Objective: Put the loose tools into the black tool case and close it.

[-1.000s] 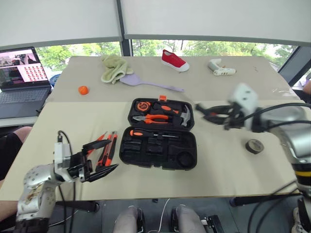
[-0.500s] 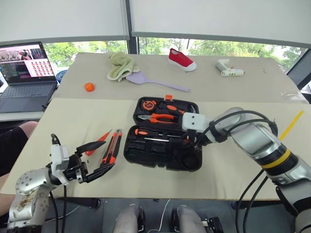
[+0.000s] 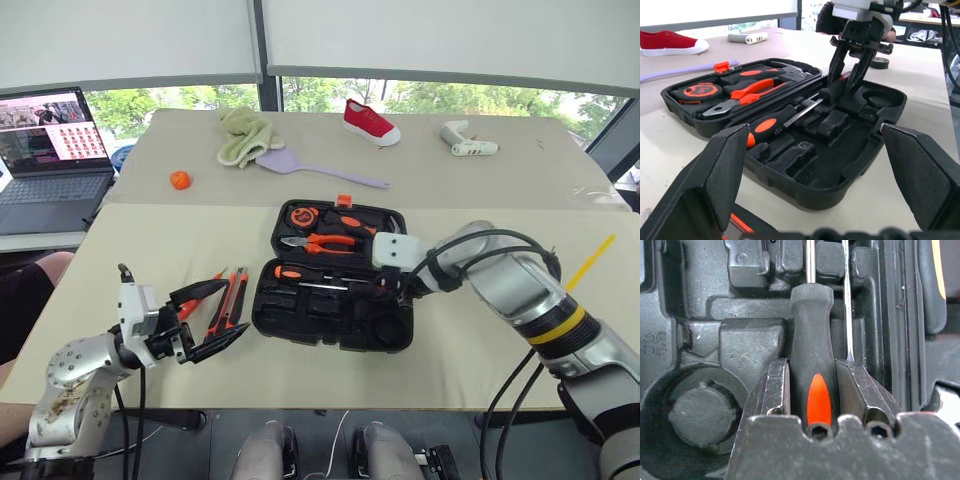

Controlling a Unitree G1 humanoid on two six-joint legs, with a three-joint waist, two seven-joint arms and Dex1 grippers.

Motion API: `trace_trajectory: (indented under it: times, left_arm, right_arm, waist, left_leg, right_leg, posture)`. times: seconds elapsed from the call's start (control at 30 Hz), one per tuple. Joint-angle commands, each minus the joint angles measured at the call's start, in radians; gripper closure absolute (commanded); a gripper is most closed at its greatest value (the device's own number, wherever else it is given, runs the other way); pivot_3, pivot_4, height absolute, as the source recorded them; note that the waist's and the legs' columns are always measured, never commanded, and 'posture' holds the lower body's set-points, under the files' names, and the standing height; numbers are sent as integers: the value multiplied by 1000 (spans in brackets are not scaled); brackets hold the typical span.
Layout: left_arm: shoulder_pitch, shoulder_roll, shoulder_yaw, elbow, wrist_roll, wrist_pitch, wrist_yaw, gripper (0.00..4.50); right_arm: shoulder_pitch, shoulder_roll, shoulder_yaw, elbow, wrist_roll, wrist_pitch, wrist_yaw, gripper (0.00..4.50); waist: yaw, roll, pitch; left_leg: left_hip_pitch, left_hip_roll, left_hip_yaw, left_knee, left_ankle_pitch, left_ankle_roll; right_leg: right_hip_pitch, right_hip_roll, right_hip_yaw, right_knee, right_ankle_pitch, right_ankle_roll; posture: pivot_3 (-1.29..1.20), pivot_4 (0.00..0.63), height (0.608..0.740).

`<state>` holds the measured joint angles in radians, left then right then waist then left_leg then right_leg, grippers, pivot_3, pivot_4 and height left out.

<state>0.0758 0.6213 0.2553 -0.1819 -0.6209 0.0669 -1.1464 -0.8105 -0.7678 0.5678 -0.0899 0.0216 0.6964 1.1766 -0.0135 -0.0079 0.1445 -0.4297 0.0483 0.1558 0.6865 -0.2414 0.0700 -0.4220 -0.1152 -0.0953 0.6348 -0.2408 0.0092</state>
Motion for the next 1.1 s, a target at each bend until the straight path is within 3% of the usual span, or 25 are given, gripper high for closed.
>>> trace_trajectory:
  times: [0.03, 0.17, 0.3, 0.4, 0.63, 0.67, 1.1]
  left_arm:
    - [-12, 12, 6, -28, -1, 1, 6, 0]
    - [-10, 11, 6, -33, 1, 6, 11, 0]
    - [-3, 30, 2, -35, 16, 29, 24, 0]
    - [-22, 54, -21, -28, 60, 63, 57, 0]
    - [-133, 45, -99, -77, 88, 163, 149, 0]
    - [-142, 43, -113, -89, 87, 174, 151, 0]
    - [-148, 59, -128, -66, 98, 173, 130, 0]
  right_arm:
    - [-23, 26, -37, 2, -11, -43, -8, 2421]
    - [-29, 50, -121, 11, 35, -81, -6, 1157]
    - [-17, 17, -242, 5, 124, -112, 50, 1157]
    - [23, 59, -301, 41, 157, -188, 19, 1920]
    - [114, 138, -293, 104, 133, -317, -19, 4286]
    - [121, 144, -284, 120, 123, -331, -22, 4449]
    - [150, 238, -207, 232, 44, -414, -43, 4449]
  waist:
    - [0, 0, 0]
    - [-2, 0, 0]
    - [-1, 0, 0]
    - [2, -1, 0]
    - [3, -2, 0]
    - [2, -2, 1]
    - [-5, -2, 0]
  left_leg:
    - [0, 0, 0, 0, 0, 0]
    - [0, 1, 1, 0, 0, 0]
    - [0, 1, 2, 0, 0, -1]
    - [1, 1, 3, 0, 0, -1]
    - [3, 0, 4, 0, 1, -1]
    - [3, 1, 5, 0, 1, -1]
    - [6, 2, 7, 0, 1, -2]
  right_leg:
    - [0, 0, 0, 0, 0, 0]
    - [-1, 1, 0, 0, 0, 0]
    - [-1, 1, 1, 2, 0, 0]
    - [-1, 1, 1, 2, 0, 0]
    - [0, 0, 3, 5, 0, 0]
    - [-1, 1, 3, 6, 0, 0]
    - [0, 1, 4, 7, -1, -1]
  posture:
    - [0, 150, 740]
    - [0, 150, 740]
    - [0, 150, 740]
    - [0, 150, 740]
    - [0, 150, 740]
    - [0, 150, 740]
    - [0, 150, 740]
